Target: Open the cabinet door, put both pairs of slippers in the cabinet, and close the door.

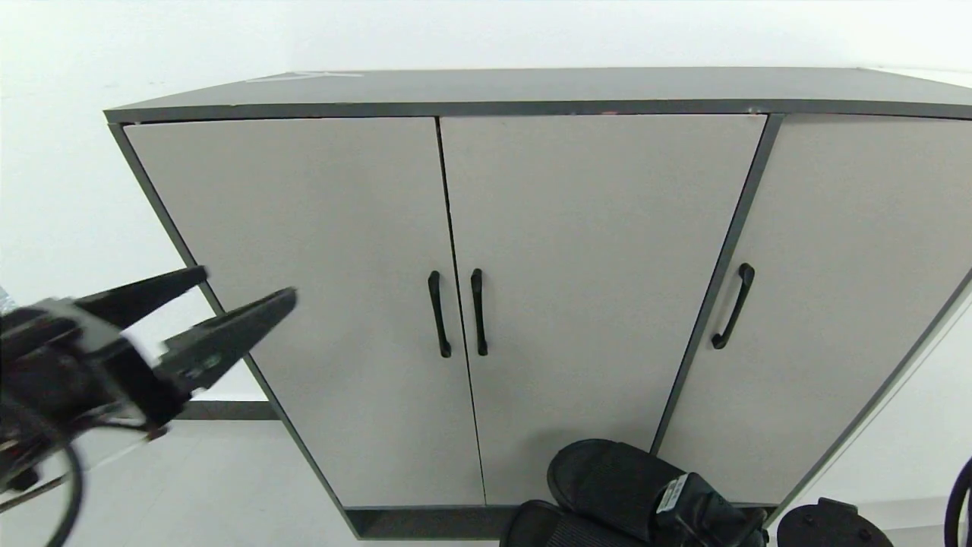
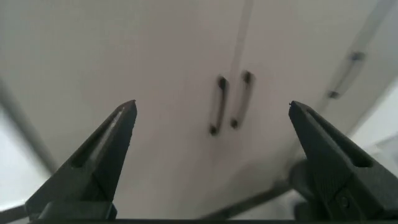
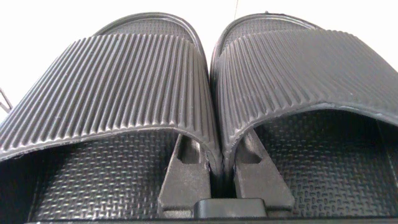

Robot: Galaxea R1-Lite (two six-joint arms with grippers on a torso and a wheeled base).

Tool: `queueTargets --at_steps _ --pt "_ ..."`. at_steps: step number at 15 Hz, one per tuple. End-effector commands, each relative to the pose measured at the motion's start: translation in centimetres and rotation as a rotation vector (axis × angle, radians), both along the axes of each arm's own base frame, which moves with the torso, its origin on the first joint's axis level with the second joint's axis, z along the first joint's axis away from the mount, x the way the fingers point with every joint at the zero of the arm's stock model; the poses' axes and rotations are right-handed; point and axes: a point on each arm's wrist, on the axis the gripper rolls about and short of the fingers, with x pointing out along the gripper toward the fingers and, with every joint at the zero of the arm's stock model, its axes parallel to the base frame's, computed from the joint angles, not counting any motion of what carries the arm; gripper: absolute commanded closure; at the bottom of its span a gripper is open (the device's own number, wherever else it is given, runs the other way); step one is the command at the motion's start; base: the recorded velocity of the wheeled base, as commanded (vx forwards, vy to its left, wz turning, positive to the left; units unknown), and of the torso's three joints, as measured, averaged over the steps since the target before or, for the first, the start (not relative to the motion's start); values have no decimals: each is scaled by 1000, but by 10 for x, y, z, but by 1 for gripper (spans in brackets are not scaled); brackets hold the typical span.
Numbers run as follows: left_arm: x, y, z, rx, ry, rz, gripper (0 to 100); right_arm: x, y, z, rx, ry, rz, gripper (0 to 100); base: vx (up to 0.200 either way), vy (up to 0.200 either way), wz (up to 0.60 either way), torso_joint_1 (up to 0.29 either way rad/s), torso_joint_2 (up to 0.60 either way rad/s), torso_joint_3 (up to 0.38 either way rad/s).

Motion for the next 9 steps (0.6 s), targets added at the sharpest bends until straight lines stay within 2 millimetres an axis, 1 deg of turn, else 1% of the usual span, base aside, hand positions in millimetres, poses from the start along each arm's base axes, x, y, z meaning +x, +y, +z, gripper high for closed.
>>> queueTargets --at_steps 1,3,6,7,9 --pt "47 -54 -28 59 109 -113 0 1 1 -3 -15 -3 4 100 0 0 0 0 0 0" --pt "50 -72 -24 6 174 -171 0 0 1 -3 -20 -5 6 100 0 0 0 0 0 0" --pt "75 -97 -31 27 243 -196 0 0 1 -3 -20 -3 7 100 0 0 0 0 0 0" --pt "78 -105 -36 35 260 -211 0 0 1 -3 -20 -3 7 100 0 0 0 0 0 0" --pt "76 -115 -40 16 291 -249 0 1 1 -4 -24 0 5 100 0 0 0 0 0 0"
